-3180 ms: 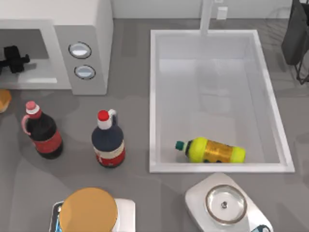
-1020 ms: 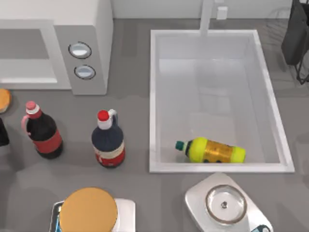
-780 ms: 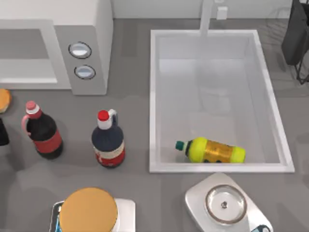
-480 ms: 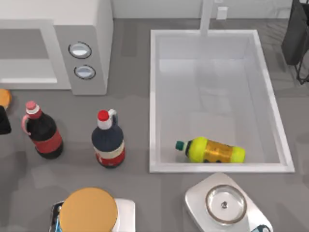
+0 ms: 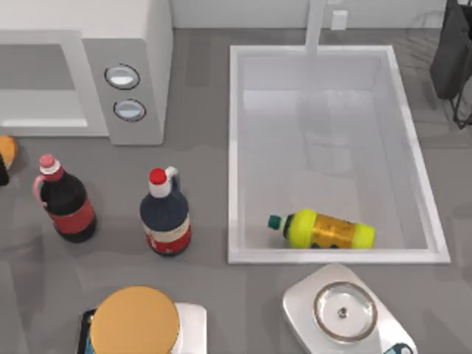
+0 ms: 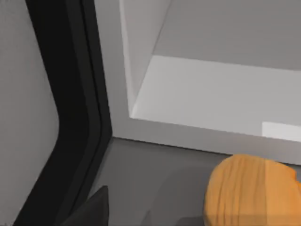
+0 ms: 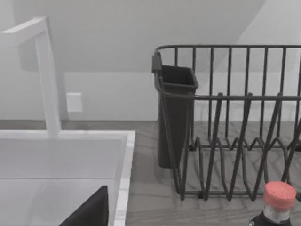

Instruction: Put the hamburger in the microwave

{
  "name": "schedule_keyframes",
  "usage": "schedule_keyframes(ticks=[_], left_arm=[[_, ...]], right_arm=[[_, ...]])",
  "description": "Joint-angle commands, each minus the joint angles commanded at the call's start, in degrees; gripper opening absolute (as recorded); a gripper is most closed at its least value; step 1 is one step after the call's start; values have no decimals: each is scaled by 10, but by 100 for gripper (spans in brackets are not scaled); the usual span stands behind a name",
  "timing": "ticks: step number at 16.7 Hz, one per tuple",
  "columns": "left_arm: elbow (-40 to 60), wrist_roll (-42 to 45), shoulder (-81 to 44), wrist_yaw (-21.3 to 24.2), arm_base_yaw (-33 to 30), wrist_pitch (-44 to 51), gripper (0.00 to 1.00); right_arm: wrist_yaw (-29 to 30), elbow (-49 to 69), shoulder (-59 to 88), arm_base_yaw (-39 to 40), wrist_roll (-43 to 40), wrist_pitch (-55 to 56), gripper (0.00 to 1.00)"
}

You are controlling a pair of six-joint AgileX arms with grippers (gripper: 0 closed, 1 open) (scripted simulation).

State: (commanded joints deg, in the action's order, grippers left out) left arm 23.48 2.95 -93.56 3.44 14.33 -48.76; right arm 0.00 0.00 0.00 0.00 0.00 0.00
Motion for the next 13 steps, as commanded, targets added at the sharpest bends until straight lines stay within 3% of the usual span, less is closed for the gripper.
schedule_keyframes(ticks=[7, 13], left_arm=[[21, -1, 105, -1, 19, 147, 100], [27, 0, 131, -1, 25, 185, 100]], right_arm=[[0, 0, 0, 0, 0, 0, 100], [0, 0, 0, 0, 0, 0, 100]])
